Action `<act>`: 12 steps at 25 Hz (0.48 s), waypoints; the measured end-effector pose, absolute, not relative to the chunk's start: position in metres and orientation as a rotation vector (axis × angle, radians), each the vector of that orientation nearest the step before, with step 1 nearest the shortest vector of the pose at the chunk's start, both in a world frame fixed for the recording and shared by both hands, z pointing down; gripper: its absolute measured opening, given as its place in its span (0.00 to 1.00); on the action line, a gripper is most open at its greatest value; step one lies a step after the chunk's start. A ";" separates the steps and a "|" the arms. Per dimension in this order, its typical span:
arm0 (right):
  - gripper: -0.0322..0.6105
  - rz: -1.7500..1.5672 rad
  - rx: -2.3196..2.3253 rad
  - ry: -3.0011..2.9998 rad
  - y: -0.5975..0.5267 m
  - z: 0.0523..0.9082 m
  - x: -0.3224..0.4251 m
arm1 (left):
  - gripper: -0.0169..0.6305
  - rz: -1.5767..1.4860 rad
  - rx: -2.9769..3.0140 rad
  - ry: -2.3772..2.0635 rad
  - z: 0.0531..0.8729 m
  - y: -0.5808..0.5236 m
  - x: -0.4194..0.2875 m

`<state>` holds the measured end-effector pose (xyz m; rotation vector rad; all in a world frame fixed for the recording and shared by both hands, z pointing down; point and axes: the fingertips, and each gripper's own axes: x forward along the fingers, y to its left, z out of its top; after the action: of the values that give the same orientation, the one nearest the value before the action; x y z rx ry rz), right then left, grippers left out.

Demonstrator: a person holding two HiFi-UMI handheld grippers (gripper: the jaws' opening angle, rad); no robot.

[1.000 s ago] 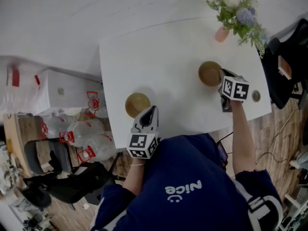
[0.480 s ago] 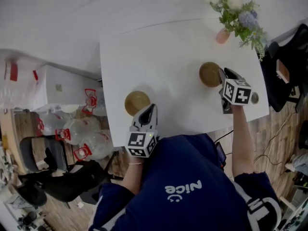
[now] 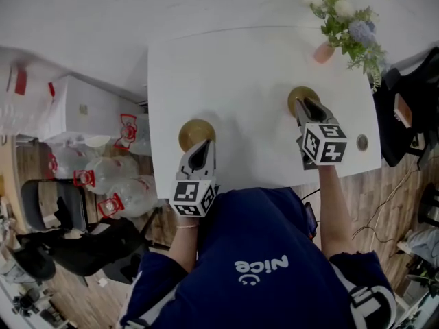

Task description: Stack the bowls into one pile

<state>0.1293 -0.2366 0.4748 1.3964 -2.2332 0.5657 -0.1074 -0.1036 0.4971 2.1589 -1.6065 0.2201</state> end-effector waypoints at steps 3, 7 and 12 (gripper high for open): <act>0.20 0.602 1.340 -2.269 -0.226 0.477 0.105 | 0.05 0.207 2.133 -1.646 0.495 -0.100 -0.119; 0.20 0.585 1.210 -2.308 -0.210 0.483 0.065 | 0.05 0.197 2.085 -1.725 0.493 -0.094 -0.139; 0.20 0.579 1.022 -2.363 -0.188 0.491 0.011 | 0.05 0.183 2.010 -1.807 0.493 -0.080 -0.167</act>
<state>0.0106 -0.1875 0.4913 1.0219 -2.3633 0.5791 -0.1668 -0.0802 0.4932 2.0098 -1.8074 0.1826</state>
